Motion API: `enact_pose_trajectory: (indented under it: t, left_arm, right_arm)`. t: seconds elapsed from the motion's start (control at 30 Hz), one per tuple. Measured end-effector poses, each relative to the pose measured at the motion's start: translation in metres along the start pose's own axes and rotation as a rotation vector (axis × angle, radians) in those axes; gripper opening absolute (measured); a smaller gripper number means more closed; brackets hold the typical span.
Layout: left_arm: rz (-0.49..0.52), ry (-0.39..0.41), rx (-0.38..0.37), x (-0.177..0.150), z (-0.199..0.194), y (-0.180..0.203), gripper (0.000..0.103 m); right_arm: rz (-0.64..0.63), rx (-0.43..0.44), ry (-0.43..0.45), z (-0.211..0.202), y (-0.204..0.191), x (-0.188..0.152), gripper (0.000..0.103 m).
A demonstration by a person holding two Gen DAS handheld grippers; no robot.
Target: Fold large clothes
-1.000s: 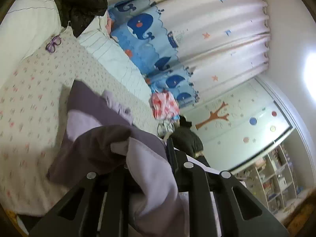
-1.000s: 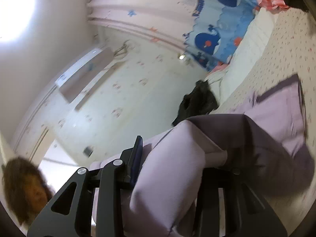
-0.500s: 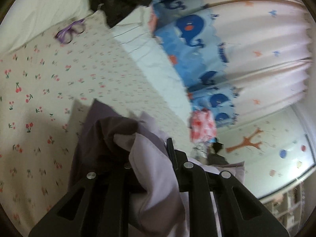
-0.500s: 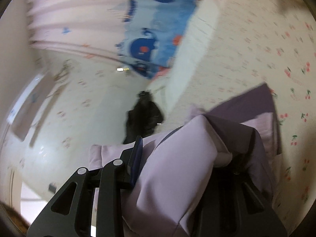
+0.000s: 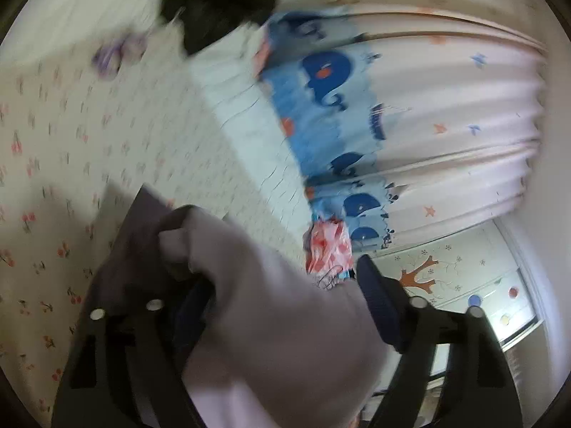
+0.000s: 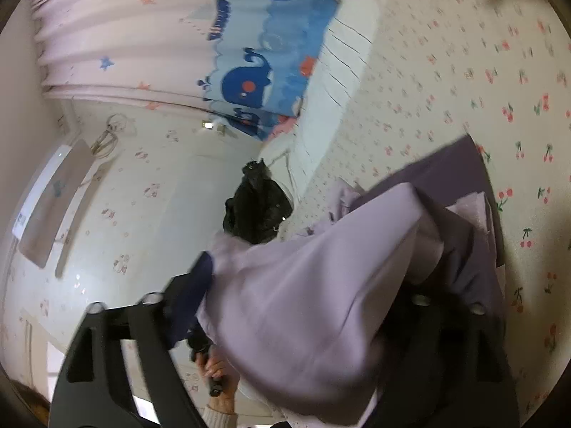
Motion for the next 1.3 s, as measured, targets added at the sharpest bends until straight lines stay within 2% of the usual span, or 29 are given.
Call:
enact_pose_trajectory:
  t: [0.1, 0.2, 0.23, 0.3, 0.43, 0.63, 0.8, 0.93, 1.03, 1.07, 1.13, 1.2, 1.3]
  left_arm:
    - [0.117, 0.093, 0.020, -0.007, -0.023, 0.034, 0.088]
    - [0.323, 0.166, 0.139, -0.022, -0.029, 0.063, 0.089]
    - [0.429, 0.161, 0.171, -0.036, -0.025, 0.077, 0.090]
    - [0.550, 0.150, 0.210, -0.057, -0.015, 0.092, 0.090]
    - [0.687, 0.108, 0.240, -0.088, 0.004, 0.103, 0.090]
    - [0.809, 0.070, 0.296, -0.118, 0.033, 0.104, 0.090]
    - [0.855, 0.055, 0.327, -0.119, 0.063, 0.099, 0.090]
    - [0.888, 0.039, 0.411, -0.100, 0.116, 0.082, 0.090]
    - [0.894, -0.030, 0.537, -0.087, 0.166, 0.041, 0.090]
    - [0.873, -0.056, 0.567, -0.084, 0.179, 0.026, 0.090]
    - [0.823, -0.091, 0.609, -0.074, 0.205, 0.001, 0.091]
    - [0.809, -0.092, 0.636, -0.067, 0.219, -0.007, 0.091]
    - [0.808, -0.181, 0.710, -0.067, 0.233, -0.015, 0.091]
  right_arm:
    - [-0.040, 0.003, -0.002, -0.011, -0.020, -0.005, 0.087]
    - [-0.112, -0.038, -0.004, -0.015, -0.036, -0.009, 0.087]
    - [-0.142, -0.046, -0.008, -0.015, -0.041, -0.011, 0.088]
    - [-0.182, -0.074, -0.019, -0.015, -0.047, -0.018, 0.088]
    - [-0.297, -0.164, -0.053, -0.002, -0.057, -0.034, 0.088]
    - [-0.479, -0.314, -0.068, 0.023, -0.067, -0.053, 0.088]
    - [-0.577, -0.464, -0.059, 0.054, -0.057, -0.052, 0.088]
    - [-0.642, -0.596, -0.016, 0.093, -0.038, -0.031, 0.090]
    - [-0.719, -0.798, -0.089, 0.139, 0.010, -0.017, 0.096]
    - [-0.687, -0.813, -0.131, 0.154, 0.032, -0.013, 0.097]
    - [-0.642, -0.821, -0.108, 0.166, 0.044, 0.001, 0.097]
    - [-0.629, -0.861, -0.120, 0.176, 0.052, 0.008, 0.097]
    - [-0.613, -0.916, -0.184, 0.183, 0.060, 0.012, 0.097]
Point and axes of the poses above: each gripper's, at about its wrist camera, not at the fingertips, and z roughly the way its jaws point, y to its right, x to its top, the point moved 5 cm from there along z, roughly the way its jaws point, and after that the axes turned 4 degrees about y, right-handed, at the moved point
